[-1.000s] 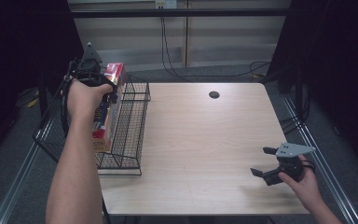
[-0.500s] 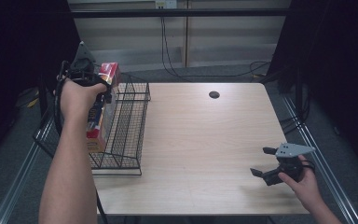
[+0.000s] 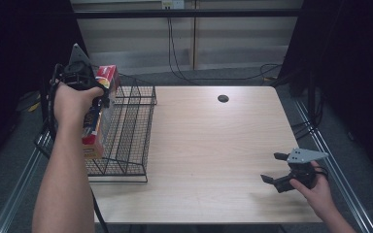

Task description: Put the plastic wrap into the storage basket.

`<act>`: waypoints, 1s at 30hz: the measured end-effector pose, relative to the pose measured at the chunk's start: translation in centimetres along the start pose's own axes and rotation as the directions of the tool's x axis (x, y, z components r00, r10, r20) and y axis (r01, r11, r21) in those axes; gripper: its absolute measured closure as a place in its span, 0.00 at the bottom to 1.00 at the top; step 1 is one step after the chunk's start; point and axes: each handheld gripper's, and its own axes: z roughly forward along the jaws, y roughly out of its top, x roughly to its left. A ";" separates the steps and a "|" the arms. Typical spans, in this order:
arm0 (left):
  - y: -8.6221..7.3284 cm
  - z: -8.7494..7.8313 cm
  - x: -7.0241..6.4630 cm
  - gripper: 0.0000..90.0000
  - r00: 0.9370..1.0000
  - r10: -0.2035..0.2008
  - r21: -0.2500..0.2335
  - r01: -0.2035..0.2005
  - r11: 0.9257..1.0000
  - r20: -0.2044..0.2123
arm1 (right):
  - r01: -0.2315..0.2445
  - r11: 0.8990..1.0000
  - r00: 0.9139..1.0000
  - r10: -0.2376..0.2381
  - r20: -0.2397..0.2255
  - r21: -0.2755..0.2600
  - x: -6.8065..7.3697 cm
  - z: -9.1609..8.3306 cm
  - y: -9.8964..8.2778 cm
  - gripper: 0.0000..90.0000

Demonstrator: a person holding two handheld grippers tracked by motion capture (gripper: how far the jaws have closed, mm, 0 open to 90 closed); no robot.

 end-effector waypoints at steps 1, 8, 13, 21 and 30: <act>0.0 0.0 0.1 0.49 1.000 -0.002 0.000 0.002 1.000 -0.004 | 0.001 1.000 1.000 -0.001 -0.001 0.000 0.0 0.0 0.0 0.03; -0.1 -0.3 0.6 0.49 1.000 -0.017 -0.005 0.017 1.000 -0.009 | 0.000 1.000 1.000 0.000 0.000 0.000 0.0 0.0 0.0 0.03; -0.2 -0.2 1.2 0.49 1.000 -0.013 -0.005 0.013 1.000 -0.009 | 0.003 1.000 1.000 -0.003 -0.003 0.002 0.0 0.0 0.0 0.03; -0.4 0.4 1.8 0.49 0.999 -0.022 0.008 0.023 1.000 -0.026 | -0.001 1.000 1.000 0.001 0.003 0.001 0.0 -0.1 0.0 0.03; -0.7 1.0 2.6 0.49 0.999 -0.037 0.014 0.037 0.999 -0.024 | 0.003 1.000 1.000 -0.003 0.003 0.002 0.0 0.1 0.0 0.03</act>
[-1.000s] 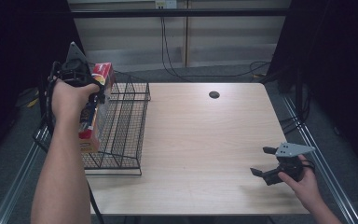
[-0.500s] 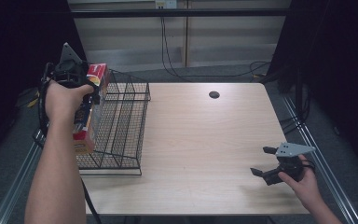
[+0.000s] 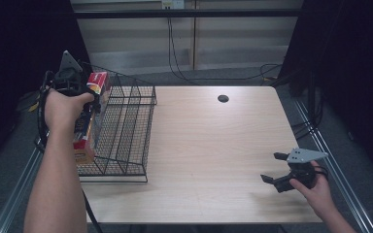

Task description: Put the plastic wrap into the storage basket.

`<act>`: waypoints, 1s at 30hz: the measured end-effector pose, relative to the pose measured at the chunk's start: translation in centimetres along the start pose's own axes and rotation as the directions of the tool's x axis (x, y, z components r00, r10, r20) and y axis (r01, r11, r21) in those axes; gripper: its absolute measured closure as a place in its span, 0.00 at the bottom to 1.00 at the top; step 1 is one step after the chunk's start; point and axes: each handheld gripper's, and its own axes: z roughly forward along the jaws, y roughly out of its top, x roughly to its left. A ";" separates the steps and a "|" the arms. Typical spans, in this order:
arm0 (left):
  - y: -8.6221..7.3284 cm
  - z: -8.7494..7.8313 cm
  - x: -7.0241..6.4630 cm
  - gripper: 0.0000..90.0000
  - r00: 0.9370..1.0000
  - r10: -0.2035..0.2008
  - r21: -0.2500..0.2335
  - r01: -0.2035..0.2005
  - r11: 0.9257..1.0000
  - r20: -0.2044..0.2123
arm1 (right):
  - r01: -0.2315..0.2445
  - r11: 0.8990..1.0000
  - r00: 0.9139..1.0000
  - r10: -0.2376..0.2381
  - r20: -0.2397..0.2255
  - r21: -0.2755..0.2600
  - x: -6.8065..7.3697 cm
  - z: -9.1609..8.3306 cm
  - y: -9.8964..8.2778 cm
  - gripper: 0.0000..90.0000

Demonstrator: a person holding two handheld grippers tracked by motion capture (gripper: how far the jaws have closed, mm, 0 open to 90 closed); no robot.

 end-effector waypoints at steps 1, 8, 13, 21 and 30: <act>0.0 0.1 0.1 0.49 1.000 0.005 0.004 -0.005 1.000 -0.001 | 0.001 1.000 1.000 -0.001 0.002 0.001 0.0 0.0 0.0 0.03; -0.2 0.5 0.3 0.49 1.000 0.003 0.017 -0.003 1.000 -0.005 | 0.003 1.000 1.000 -0.003 0.002 -0.004 0.0 0.0 0.0 0.03; -0.3 0.9 0.6 0.49 1.000 -0.014 0.022 0.014 1.000 -0.005 | 0.004 1.000 1.000 -0.004 0.001 -0.005 0.0 0.0 0.0 0.03; -0.5 1.4 1.3 0.49 0.999 -0.025 0.026 0.025 0.999 -0.021 | 0.004 1.000 1.000 -0.004 0.003 -0.005 0.1 0.0 0.0 0.03; -0.6 2.1 1.7 0.48 0.999 -0.033 0.030 0.034 0.999 -0.030 | 0.002 1.000 1.000 -0.002 -0.002 -0.002 0.1 0.1 0.0 0.03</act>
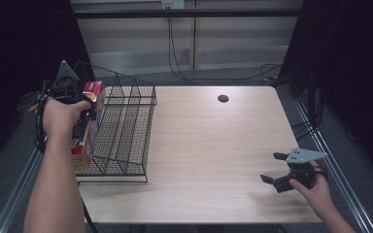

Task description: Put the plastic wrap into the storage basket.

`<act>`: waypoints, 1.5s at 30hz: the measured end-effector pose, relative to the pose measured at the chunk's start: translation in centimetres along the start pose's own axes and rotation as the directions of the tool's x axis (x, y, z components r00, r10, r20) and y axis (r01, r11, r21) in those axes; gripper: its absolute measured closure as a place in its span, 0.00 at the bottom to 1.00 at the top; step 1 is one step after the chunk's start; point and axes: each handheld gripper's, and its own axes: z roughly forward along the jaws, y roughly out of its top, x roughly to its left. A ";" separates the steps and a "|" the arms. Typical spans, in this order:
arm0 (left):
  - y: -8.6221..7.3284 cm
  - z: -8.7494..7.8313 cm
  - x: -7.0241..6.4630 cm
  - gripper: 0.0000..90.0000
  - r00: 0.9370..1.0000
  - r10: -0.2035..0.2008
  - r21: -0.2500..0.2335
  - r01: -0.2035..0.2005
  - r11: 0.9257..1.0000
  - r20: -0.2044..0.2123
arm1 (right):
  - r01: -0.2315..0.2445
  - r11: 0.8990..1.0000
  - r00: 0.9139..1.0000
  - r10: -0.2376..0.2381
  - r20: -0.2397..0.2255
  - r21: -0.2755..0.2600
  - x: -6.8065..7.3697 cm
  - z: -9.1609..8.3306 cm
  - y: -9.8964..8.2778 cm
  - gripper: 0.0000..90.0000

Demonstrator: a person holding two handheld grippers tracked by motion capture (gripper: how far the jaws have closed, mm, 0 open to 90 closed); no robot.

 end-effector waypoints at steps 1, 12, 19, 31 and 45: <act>0.0 0.0 0.0 0.48 1.000 0.003 0.004 -0.003 1.000 0.002 | 0.002 1.000 1.000 -0.002 0.002 0.001 0.0 0.0 0.0 0.03; 0.2 0.3 0.1 0.48 1.000 0.007 0.009 -0.007 1.000 -0.006 | 0.001 1.000 1.000 -0.001 0.000 -0.001 0.0 0.0 0.0 0.03; 0.3 0.7 0.3 0.48 1.000 0.001 0.009 -0.001 1.000 -0.010 | 0.002 1.000 1.000 -0.002 -0.006 0.004 0.0 0.0 0.0 0.03; 0.5 1.8 0.6 0.47 1.000 -0.015 0.045 0.016 0.999 -0.024 | 0.000 1.000 1.000 0.000 0.004 0.008 0.0 0.1 -0.1 0.03; 0.8 2.1 0.5 0.46 0.999 -0.030 0.063 0.032 0.997 -0.035 | 0.001 1.000 1.000 -0.001 0.003 0.008 0.0 0.1 -0.1 0.03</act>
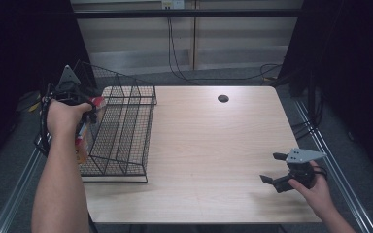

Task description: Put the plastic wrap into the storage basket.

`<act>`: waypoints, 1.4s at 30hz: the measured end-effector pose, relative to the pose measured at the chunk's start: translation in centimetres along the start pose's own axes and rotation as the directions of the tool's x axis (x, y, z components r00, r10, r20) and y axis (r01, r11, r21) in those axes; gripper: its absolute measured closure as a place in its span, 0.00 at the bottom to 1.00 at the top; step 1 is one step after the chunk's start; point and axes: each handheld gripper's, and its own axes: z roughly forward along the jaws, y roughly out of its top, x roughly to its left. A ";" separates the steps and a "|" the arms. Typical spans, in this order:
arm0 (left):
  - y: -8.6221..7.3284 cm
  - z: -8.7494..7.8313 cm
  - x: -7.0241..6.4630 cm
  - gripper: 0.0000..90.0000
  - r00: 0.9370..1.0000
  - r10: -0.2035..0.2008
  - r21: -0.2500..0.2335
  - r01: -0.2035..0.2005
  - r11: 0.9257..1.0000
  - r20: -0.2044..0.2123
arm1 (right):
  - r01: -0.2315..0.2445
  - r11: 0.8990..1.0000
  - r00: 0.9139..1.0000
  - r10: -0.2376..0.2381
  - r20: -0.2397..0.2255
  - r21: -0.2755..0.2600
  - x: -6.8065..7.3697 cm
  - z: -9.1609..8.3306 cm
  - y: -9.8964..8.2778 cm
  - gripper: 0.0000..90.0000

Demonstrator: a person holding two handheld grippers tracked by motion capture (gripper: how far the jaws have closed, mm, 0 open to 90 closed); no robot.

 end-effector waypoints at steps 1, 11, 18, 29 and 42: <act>0.0 0.0 0.1 0.46 1.000 0.008 0.002 -0.008 1.000 -0.003 | 0.000 1.000 1.000 0.000 0.001 0.000 0.0 0.0 0.0 0.03; 0.3 -1.0 0.5 0.43 1.000 -0.024 -0.063 0.024 0.998 -0.001 | 0.001 1.000 1.000 -0.001 0.001 0.000 0.0 0.0 0.0 0.03; 0.1 -2.2 0.0 0.41 0.999 0.005 -0.084 -0.001 0.996 0.043 | 0.005 1.000 1.000 -0.005 -0.004 0.000 0.0 0.1 0.1 0.03; -0.2 -3.2 -2.7 0.30 0.988 0.056 -0.148 -0.035 0.988 0.145 | -0.001 1.000 1.000 0.001 -0.002 -0.004 0.1 -0.2 0.0 0.03; -0.2 -2.8 -6.9 0.25 0.964 0.120 -0.182 -0.077 0.980 0.238 | 0.014 1.000 1.000 -0.014 -0.008 -0.004 0.2 -0.2 0.0 0.03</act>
